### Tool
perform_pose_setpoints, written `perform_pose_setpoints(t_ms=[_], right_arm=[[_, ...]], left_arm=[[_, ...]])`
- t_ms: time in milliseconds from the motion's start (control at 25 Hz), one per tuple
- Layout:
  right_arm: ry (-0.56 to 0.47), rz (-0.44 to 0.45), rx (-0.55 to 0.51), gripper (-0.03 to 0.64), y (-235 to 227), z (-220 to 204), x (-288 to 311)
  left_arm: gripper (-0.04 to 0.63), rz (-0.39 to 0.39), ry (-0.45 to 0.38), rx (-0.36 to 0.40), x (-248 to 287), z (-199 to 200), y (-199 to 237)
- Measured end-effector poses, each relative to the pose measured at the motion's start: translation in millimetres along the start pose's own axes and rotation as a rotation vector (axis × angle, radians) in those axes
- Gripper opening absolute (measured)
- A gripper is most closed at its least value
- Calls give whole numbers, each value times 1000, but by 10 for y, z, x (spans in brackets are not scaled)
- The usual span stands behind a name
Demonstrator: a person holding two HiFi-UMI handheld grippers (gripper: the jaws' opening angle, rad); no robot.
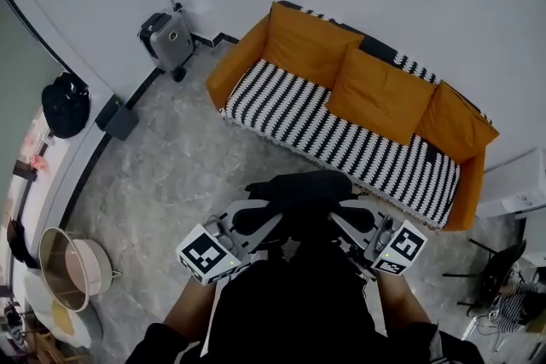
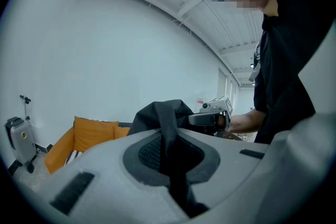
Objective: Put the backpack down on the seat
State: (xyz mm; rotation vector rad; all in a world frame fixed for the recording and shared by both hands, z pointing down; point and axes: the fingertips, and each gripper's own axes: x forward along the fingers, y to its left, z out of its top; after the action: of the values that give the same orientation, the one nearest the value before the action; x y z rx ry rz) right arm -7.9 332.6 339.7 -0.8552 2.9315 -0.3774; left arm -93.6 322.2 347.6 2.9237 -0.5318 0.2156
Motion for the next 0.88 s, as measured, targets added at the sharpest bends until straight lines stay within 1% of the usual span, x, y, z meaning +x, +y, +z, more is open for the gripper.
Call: perform_pose_setpoints(t_ms=[320,560,760,880], right_arm=[[1,20,5,32,-420,65,236],[0,60,14,32,-874,130,400],[1,99,11,32,-1249,246,527],[1,124,10,32,-1463,366,580]], left_arm=[[29,18,3,-5,180,36,416],[29,50,17,-23,430,71,770],[29,101,27,-24,645,186,1086],[29,109,12,-32,783,270,1227]])
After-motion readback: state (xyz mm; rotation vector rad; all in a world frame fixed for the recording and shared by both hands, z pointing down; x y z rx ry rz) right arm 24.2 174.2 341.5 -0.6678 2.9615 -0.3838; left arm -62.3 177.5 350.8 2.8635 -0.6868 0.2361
